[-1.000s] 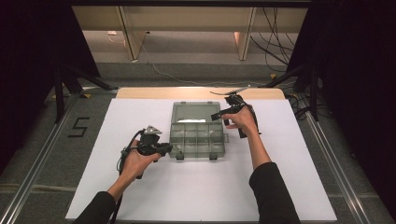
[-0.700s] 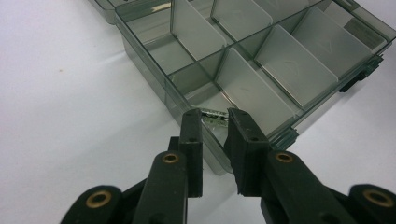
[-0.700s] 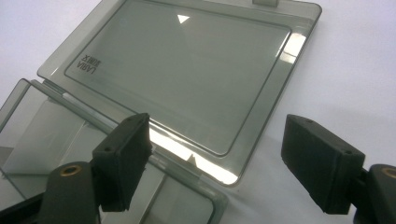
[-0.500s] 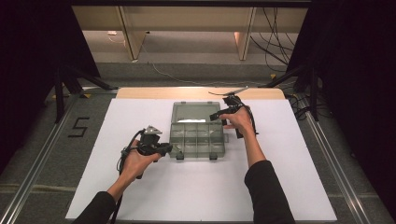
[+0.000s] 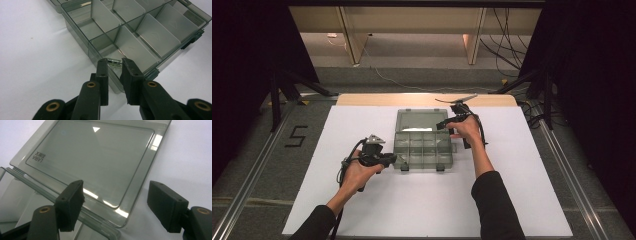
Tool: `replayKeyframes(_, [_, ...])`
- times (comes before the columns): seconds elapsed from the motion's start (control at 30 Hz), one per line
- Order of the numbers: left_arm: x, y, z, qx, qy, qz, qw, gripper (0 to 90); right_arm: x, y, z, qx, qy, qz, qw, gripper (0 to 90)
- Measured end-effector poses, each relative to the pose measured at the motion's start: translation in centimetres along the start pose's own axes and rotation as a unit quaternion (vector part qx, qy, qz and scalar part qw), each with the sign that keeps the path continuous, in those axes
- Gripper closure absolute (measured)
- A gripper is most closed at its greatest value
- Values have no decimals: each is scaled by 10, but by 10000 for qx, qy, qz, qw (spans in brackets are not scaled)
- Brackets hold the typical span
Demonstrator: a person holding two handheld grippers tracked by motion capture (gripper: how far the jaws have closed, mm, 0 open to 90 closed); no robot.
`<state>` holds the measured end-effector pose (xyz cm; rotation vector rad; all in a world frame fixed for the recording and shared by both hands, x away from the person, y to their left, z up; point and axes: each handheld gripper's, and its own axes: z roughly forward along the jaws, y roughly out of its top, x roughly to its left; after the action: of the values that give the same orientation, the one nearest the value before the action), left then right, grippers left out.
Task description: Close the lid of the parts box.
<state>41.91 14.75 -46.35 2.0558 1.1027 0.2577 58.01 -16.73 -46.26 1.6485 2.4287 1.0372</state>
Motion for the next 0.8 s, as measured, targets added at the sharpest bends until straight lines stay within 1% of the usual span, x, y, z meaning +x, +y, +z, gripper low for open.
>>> replayKeyframes(0.03, [0, 0, 0, 0, 0, 0, 10000, 754, -1, 0, 1, -13, -52, -16, 10000, 312])
replayKeyframes(0.27, [0, 0, 0, -2, -3, 14, 10000, 754, -2, -1, 2, -33, -58, -76, 9999, 333])
replayKeyframes(0.3, [0, 0, 0, -3, -10, 5, 10000, 754, 0, -1, 3, 59, -30, 133, 9999, 336])
replayKeyframes(0.33, [0, 0, 0, -3, -6, 11, 10000, 754, -3, -1, 3, 7, -25, -31, 10000, 341])
replayKeyframes(0.4, [0, 0, 0, -2, -1, 29, 10000, 754, -2, -1, 4, -2, -41, 13, 10000, 345])
replayKeyframes(0.43, [0, 0, 0, 0, 6, 39, 10000, 754, -2, -1, 4, 22, -4, 16, 10000, 349])
replayKeyframes(0.5, [0, 0, 0, 12, 7, 71, 10000, 754, -3, -1, 4, 15, 14, -3, 10000, 353])
replayKeyframes(0.53, [0, 0, 0, 8, 5, 63, 10000, 754, -4, -2, 6, -29, 7, -100, 9999, 360])
replayKeyframes(0.57, [0, 0, 0, -7, -3, 27, 10000, 754, -4, -2, 6, -29, 7, -100, 9999, 360])
replayKeyframes(0.63, [0, 0, 0, -1, -1, 34, 10000, 755, -4, -2, 6, -26, 11, -78, 10000, 360])
replayKeyframes(0.67, [0, 0, 0, -8, 2, 40, 10000, 755, -3, -2, 6, 14, 28, 55, 10000, 365])
replayKeyframes(0.73, [0, 0, 0, -11, 1, 36, 10000, 756, -4, -2, 6, 0, 16, 31, 10000, 369])
replayKeyframes(0.77, [0, 0, 0, -10, 0, 29, 10000, 756, -3, -2, 6, 2, 15, 83, 10000, 371])
replayKeyframes(0.8, [0, 0, 0, -5, -5, 36, 10000, 756, -2, -2, 5, 109, 29, 227, 9997, 374])
